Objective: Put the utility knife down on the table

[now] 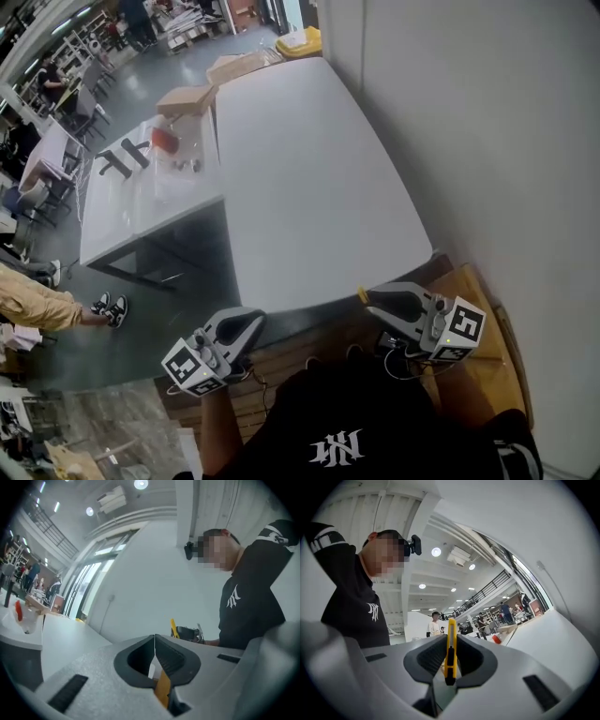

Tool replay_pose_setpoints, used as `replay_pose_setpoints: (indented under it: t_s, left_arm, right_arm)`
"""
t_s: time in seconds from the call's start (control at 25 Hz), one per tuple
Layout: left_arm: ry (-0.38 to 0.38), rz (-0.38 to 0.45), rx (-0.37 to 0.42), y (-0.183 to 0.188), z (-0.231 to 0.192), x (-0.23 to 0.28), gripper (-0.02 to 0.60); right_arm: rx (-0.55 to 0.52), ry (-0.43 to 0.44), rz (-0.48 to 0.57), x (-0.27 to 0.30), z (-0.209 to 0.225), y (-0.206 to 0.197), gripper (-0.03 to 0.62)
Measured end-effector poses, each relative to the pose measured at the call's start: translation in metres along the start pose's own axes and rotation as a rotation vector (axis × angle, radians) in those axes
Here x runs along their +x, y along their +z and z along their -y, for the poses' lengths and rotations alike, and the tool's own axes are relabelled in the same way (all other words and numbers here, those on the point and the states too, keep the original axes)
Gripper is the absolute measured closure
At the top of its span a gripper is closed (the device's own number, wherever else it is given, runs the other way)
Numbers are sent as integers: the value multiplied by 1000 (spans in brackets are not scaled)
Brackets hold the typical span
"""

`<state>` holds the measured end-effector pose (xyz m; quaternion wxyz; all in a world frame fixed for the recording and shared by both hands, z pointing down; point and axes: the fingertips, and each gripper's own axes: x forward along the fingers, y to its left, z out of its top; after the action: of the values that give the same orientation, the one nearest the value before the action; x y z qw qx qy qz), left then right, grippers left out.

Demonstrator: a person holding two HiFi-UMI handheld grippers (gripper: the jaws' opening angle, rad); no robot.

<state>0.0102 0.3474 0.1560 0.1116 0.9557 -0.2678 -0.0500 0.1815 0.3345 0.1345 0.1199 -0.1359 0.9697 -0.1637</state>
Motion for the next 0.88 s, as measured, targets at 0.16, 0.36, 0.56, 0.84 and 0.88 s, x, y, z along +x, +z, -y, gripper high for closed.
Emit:
replay_pose_setpoints:
  t_s: [0.16, 0.36, 0.56, 0.84, 0.88]
  left_arm:
    - [-25, -11, -6, -2, 5, 13, 575]
    - [-33, -88, 27, -8, 9, 24, 575]
    - [-26, -123, 33, -16, 18, 31, 575]
    - [13, -174, 46, -28, 27, 55, 575]
    - [28, -174, 34, -35, 27, 59, 575]
  right_arm:
    - [4, 18, 0, 2, 2, 7, 542]
    - [35, 35, 5, -1, 10, 9, 542]
    - [79, 62, 19, -18, 13, 1, 542]
    - [118, 118, 75, -58, 17, -1, 542]
    - [127, 113, 79, -66, 20, -5, 542]
